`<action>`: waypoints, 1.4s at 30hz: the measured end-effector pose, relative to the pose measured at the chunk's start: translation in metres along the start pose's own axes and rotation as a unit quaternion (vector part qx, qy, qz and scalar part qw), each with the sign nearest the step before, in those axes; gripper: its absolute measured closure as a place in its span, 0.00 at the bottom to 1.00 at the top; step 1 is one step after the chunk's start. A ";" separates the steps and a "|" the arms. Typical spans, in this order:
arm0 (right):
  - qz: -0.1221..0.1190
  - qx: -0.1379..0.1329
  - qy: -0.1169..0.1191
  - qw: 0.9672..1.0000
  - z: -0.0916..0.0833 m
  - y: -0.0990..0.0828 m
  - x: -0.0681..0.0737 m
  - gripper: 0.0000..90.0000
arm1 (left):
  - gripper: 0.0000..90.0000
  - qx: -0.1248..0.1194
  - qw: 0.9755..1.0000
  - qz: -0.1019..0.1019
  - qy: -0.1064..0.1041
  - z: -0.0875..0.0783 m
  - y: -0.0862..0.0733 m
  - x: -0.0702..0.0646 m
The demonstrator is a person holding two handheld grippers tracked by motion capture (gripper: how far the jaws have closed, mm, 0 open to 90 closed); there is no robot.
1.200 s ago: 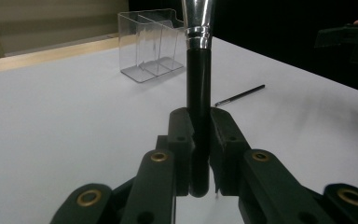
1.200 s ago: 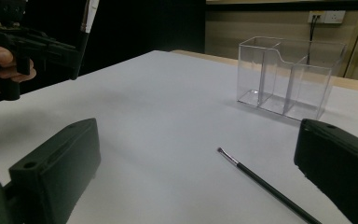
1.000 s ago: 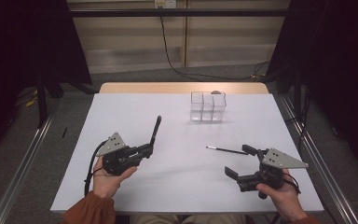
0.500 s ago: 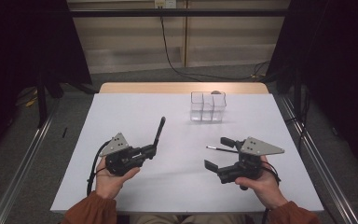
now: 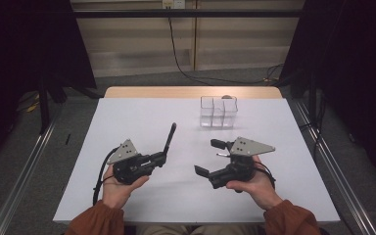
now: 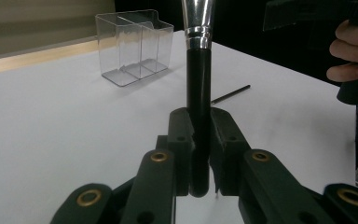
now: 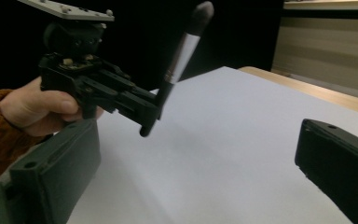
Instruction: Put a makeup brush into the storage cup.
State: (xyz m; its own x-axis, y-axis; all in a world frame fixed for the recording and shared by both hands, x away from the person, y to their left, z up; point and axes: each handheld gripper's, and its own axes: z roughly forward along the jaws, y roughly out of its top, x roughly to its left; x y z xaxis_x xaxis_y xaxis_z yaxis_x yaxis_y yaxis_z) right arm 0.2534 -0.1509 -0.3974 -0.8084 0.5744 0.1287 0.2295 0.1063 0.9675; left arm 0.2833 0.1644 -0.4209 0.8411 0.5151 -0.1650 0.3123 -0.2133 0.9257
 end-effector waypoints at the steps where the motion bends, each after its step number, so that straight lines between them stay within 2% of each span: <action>1: -0.001 0.000 0.002 1.000 0.003 0.001 0.001 0.00 | 0.89 0.002 1.000 -0.001 0.002 0.001 0.000 0.000; 9: -0.004 0.009 0.016 1.000 0.024 0.009 0.004 0.00 | 0.89 0.001 1.000 -0.004 -0.006 0.010 -0.001 -0.007; 18: 0.002 0.022 0.012 1.000 0.039 0.011 0.001 0.02 | 0.89 -0.005 1.000 0.000 -0.005 0.013 0.001 -0.009; 30: 0.000 0.010 0.014 1.000 0.063 0.019 0.000 0.07 | 0.89 -0.011 1.000 0.001 -0.005 0.013 0.002 -0.009; 35: 0.014 0.013 0.027 0.999 0.072 0.019 -0.003 0.21 | 0.89 -0.013 1.000 -0.001 -0.004 0.014 0.002 -0.009; 39: 0.031 0.006 0.028 0.999 0.075 0.019 -0.005 0.35 | 0.89 -0.010 1.000 0.001 -0.006 0.014 0.002 -0.009; 42: 0.033 0.008 0.028 0.999 0.075 0.018 -0.005 0.45 | 0.89 -0.006 1.000 0.002 -0.004 0.014 0.002 -0.008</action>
State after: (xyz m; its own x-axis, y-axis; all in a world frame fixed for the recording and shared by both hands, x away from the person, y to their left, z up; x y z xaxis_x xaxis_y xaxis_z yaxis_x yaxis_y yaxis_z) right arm 0.3023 -0.0911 -0.3967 -0.8200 0.5348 0.2039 0.2915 0.0837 0.9529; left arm 0.2829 0.1481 -0.4227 0.8459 0.5074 -0.1641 0.3032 -0.2045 0.9307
